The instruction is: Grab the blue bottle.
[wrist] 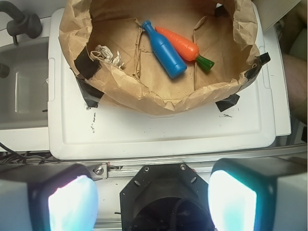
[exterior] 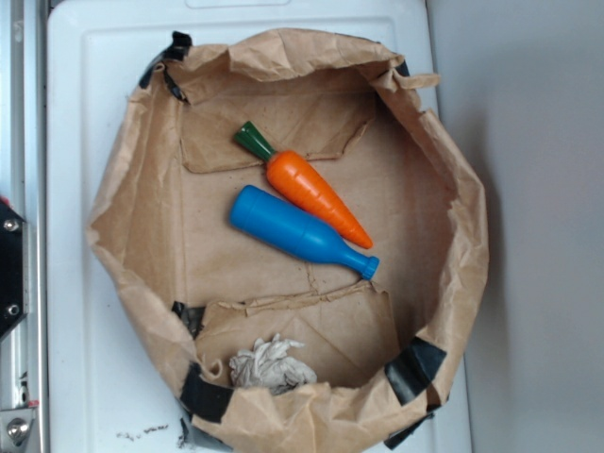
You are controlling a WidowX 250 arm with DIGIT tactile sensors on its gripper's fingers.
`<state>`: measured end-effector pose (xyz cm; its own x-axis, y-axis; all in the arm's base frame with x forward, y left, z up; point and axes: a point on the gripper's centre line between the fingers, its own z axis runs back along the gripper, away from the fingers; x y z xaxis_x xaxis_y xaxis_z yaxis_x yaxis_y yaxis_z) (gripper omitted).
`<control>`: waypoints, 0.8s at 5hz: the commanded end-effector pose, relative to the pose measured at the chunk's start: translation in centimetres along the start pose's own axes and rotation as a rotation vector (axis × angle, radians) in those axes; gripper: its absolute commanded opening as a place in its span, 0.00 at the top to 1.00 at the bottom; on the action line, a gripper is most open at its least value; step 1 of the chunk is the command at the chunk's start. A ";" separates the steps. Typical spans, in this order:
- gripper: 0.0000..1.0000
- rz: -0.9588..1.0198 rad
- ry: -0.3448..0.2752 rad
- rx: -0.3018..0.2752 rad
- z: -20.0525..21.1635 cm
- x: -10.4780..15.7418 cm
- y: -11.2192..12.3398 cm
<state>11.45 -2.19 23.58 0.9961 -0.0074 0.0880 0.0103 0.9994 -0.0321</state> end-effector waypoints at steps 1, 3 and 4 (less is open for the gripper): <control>0.00 0.000 0.000 0.000 0.0 0.0 0.0; 0.00 0.007 -0.010 0.095 -5.2 6.3 -0.2; 0.00 0.007 -0.010 0.095 -5.2 6.3 -0.2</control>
<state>17.71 -2.75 18.32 0.9976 -0.0051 0.0684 0.0005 0.9978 0.0659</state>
